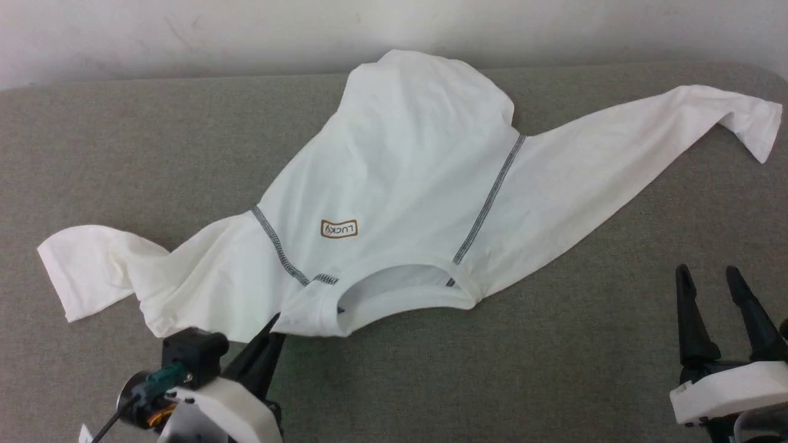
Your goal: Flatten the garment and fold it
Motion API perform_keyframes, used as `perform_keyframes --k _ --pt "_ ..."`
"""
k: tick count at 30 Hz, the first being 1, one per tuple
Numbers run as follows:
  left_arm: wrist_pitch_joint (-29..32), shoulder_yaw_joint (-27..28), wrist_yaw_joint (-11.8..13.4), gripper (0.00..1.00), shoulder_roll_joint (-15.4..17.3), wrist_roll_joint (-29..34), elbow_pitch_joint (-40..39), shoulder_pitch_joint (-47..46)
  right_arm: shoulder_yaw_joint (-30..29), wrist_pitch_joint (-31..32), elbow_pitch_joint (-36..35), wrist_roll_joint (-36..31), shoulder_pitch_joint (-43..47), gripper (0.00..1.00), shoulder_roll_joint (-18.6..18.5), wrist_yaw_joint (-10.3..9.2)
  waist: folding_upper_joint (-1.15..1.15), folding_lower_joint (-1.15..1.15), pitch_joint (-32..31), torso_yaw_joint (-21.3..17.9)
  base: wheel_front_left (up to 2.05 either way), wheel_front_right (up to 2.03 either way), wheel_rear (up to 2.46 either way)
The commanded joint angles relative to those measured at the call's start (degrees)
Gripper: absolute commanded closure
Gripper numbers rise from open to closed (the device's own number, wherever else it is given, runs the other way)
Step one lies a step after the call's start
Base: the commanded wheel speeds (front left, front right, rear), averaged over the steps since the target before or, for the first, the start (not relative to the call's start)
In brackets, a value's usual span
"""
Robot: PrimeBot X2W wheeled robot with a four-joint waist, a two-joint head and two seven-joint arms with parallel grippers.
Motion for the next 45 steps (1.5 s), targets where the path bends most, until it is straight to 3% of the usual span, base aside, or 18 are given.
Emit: perform_keyframes --k 1,8,16,24,34,44,45 --pt "0.04 0.80 0.79 1.00 0.61 -0.59 -0.87 1.64 0.02 0.24 0.23 0.33 0.68 0.00 0.09 -0.04 0.00 0.00 -0.97 0.73 0.00 0.00 0.00" --pt "0.08 2.12 2.29 1.00 1.87 -1.63 -4.86 6.96 0.96 4.21 0.86 -0.47 2.75 0.00 0.09 -0.04 0.00 0.00 -2.35 2.40 0.00 0.00 0.00" --pt "0.16 -0.30 0.90 1.00 0.93 -0.72 -4.79 2.72 8.00 19.91 -0.02 -4.25 -2.47 0.00 -0.39 -0.04 0.00 0.00 0.29 3.61 0.00 0.00 0.00" --pt "-0.51 -2.36 -0.85 1.00 -0.05 -0.23 -2.89 -1.49 6.64 31.06 4.91 -1.04 -9.51 0.00 -0.33 -0.04 0.00 0.00 3.39 6.04 0.00 0.00 0.00" --pt "-1.26 -3.54 -1.70 1.00 -0.75 -0.25 -1.60 -4.40 4.95 32.93 9.51 -1.63 -13.98 0.00 -0.12 -0.04 0.00 0.00 7.74 9.40 0.00 0.00 0.00" --pt "-2.22 -4.92 -2.53 1.00 -1.74 -0.53 0.95 -6.99 7.63 32.34 13.03 -2.66 -18.46 0.00 -0.16 -0.04 0.00 0.00 10.02 10.96 0.00 0.00 0.00" --pt "-2.32 -5.02 -2.58 1.00 -1.83 -0.56 1.24 -7.20 7.63 31.77 13.40 -2.67 -18.94 0.19 -0.15 -0.04 0.00 0.00 10.07 10.99 0.00 0.00 0.00"
